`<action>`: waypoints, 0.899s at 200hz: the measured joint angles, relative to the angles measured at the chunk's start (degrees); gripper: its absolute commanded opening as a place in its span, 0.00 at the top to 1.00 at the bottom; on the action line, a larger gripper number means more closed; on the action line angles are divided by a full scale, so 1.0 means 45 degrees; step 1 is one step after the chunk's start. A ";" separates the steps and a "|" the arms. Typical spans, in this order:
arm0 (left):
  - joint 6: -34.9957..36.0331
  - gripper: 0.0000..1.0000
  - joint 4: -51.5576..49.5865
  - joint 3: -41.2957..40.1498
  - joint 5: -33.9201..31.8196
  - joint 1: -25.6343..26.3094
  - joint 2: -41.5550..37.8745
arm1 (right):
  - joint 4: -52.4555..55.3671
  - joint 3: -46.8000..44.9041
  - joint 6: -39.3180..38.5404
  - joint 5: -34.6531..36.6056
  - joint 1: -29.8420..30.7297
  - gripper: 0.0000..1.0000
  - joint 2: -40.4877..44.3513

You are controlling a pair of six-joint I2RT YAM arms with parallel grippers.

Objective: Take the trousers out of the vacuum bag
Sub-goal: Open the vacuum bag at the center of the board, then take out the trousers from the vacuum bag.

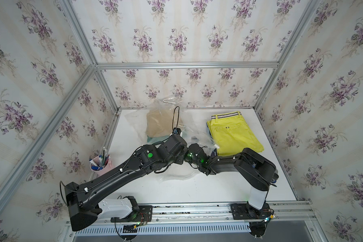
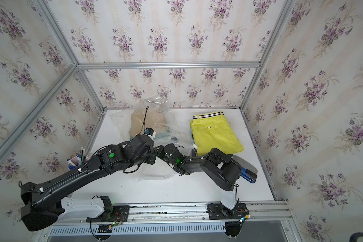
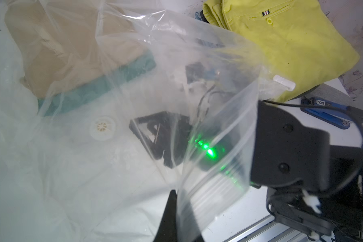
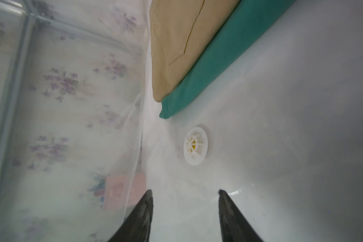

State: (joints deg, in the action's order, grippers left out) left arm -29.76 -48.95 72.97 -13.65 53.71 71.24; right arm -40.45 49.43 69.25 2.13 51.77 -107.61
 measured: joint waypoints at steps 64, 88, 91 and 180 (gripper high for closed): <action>0.0053 1.00 0.0495 -0.0529 0.0170 0.0199 -0.0063 | -0.0073 0.1982 0.0889 0.0933 -0.1156 0.57 -0.1520; 0.0053 1.00 0.0792 -0.0801 0.0321 0.0243 -0.0170 | 0.0369 0.2662 0.0967 0.1389 -0.1355 0.59 -0.2021; 0.0053 1.00 0.0835 -0.0835 0.0330 0.0248 -0.0185 | 0.0418 0.2759 0.0971 0.1418 -0.1375 0.59 -0.2079; 0.0107 1.00 0.1321 -0.1593 0.0398 0.0272 -0.1025 | 0.1836 0.5280 0.0952 0.1938 -0.2025 0.62 -0.3643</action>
State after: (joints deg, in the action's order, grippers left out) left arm -29.28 -43.00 65.80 -11.86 54.94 66.63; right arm -32.18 73.19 73.54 10.85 42.65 -124.01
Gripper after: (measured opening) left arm 0.056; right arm 0.384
